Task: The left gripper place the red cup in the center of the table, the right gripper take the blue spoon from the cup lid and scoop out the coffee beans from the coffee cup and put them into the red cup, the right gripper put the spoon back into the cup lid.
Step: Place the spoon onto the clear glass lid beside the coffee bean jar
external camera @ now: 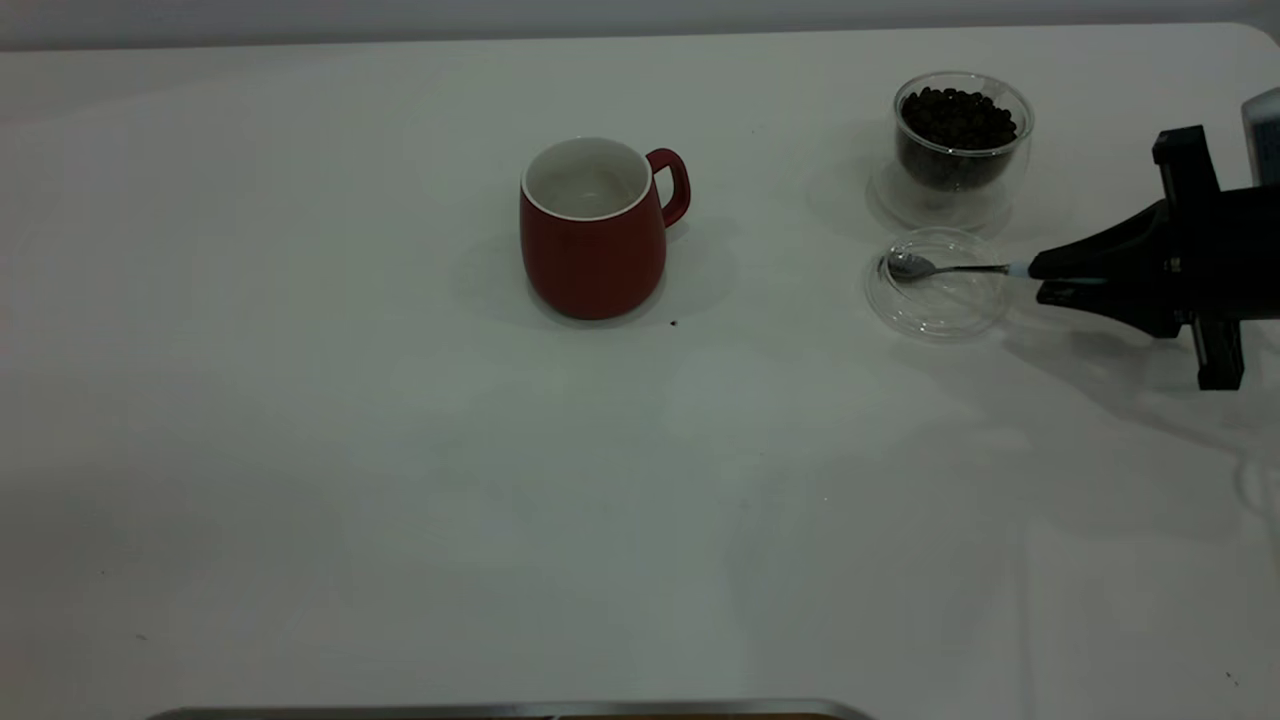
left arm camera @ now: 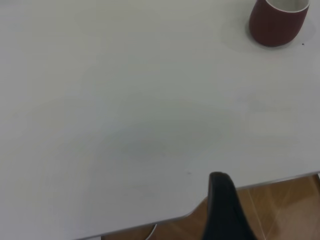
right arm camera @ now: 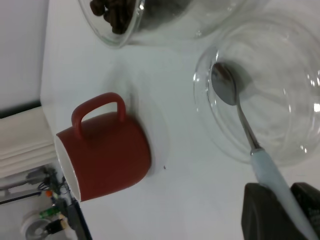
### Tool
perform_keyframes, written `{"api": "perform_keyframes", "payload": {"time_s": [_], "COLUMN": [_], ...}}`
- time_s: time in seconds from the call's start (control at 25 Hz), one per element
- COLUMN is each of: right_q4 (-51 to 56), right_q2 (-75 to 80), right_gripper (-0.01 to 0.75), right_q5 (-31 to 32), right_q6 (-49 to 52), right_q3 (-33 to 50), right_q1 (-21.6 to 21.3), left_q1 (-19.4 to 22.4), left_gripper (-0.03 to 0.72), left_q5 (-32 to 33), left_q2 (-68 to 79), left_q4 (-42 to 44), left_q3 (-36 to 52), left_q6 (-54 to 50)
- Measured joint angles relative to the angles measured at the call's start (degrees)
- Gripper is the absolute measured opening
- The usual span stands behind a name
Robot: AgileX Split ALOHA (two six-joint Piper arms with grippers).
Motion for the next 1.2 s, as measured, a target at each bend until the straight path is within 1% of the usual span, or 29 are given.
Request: {"api": "perform_keyframes", "payload": {"time_s": [0.28,0.72,1.2], "right_q4": [0.0,0.1,0.1], "right_q2": [1.5,5.1,5.4], "right_gripper": [0.106,0.106,0.106], "right_q5": [1.2,4.7,5.0], "right_q6": [-0.1,-4.0,-5.2], "right_q3": [-0.3,-0.5,-0.5], "right_q1": [0.0,0.0,0.0], "left_q1": [0.0,0.0,0.0], "left_gripper": [0.516,0.516,0.516], "left_q5": [0.0,0.0,0.0], "left_q2": [0.0,0.0,0.0], "left_q4": [0.0,0.0,0.0], "left_q3": [0.0,0.0,0.0], "left_q6": [0.0,0.0,0.0]}}
